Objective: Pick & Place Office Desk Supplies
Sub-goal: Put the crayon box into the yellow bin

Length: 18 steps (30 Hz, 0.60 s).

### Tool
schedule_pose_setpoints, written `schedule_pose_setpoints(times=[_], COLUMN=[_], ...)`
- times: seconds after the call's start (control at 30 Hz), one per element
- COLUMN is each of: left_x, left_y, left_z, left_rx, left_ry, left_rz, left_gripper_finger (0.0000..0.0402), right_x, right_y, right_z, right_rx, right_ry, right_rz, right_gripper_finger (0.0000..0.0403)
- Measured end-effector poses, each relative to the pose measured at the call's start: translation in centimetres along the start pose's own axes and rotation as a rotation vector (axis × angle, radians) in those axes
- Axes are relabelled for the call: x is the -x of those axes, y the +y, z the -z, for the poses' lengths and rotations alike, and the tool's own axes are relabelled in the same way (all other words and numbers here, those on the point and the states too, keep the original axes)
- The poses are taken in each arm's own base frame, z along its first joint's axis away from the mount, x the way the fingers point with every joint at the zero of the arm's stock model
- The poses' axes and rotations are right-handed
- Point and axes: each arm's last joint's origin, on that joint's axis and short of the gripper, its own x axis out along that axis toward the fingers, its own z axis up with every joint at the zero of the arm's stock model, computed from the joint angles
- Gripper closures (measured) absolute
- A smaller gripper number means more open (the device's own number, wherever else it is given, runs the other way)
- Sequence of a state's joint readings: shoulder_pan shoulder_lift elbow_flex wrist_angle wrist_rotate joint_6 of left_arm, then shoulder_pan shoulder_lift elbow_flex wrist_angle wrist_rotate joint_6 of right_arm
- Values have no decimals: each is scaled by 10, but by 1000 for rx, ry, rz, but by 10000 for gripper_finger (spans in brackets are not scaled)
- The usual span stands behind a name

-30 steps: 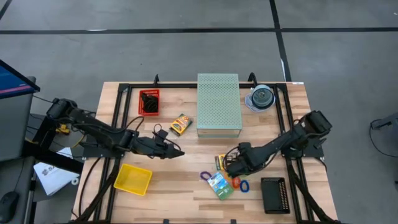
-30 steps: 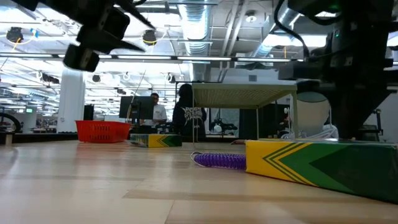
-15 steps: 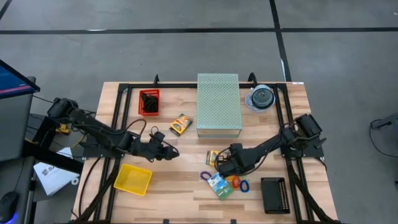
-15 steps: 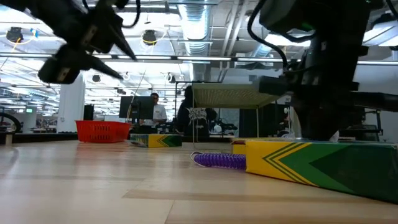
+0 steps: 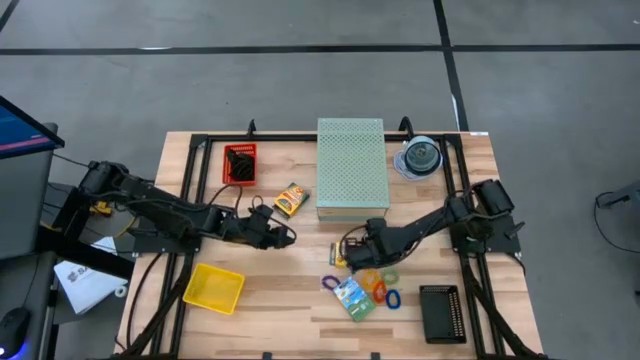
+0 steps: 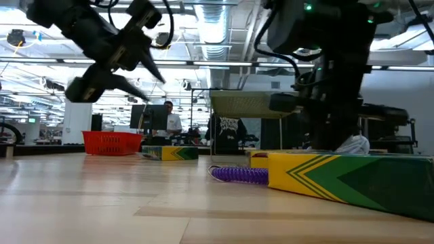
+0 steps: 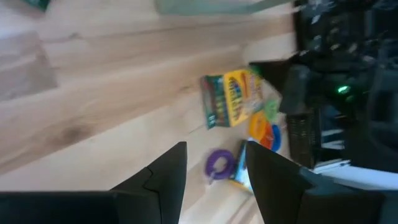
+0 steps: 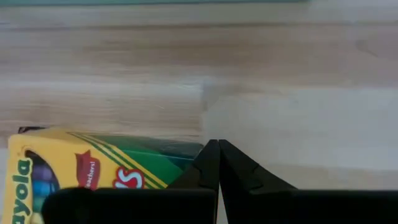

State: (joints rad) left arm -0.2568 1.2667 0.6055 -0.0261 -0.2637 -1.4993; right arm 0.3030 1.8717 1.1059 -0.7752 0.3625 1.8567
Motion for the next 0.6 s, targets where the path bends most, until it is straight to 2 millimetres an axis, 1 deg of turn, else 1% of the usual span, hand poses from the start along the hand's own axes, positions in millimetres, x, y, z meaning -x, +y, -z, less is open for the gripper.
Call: schedule_pose_setpoints(times=[0.13,0.2,0.43,0.6], left_x=[-8,-11,-24,-43], left_y=[1,2,6,13], left_z=[6,11,32,43], left_rx=[-7,3,19,58], left_ry=[37,50,94,104], left_rz=[-2,-4,-3,-7], left_gripper_finger=[243,243,243,243], right_x=[-2,-1,9,11], right_y=[12,15,12,10], right_z=[-5,-2,23,27], right_rx=[27,15,-22,-21], right_ry=[24,41,64,57], right_rz=[-89,-131,-185,-188], right_gripper_finger=[403,403,403,403])
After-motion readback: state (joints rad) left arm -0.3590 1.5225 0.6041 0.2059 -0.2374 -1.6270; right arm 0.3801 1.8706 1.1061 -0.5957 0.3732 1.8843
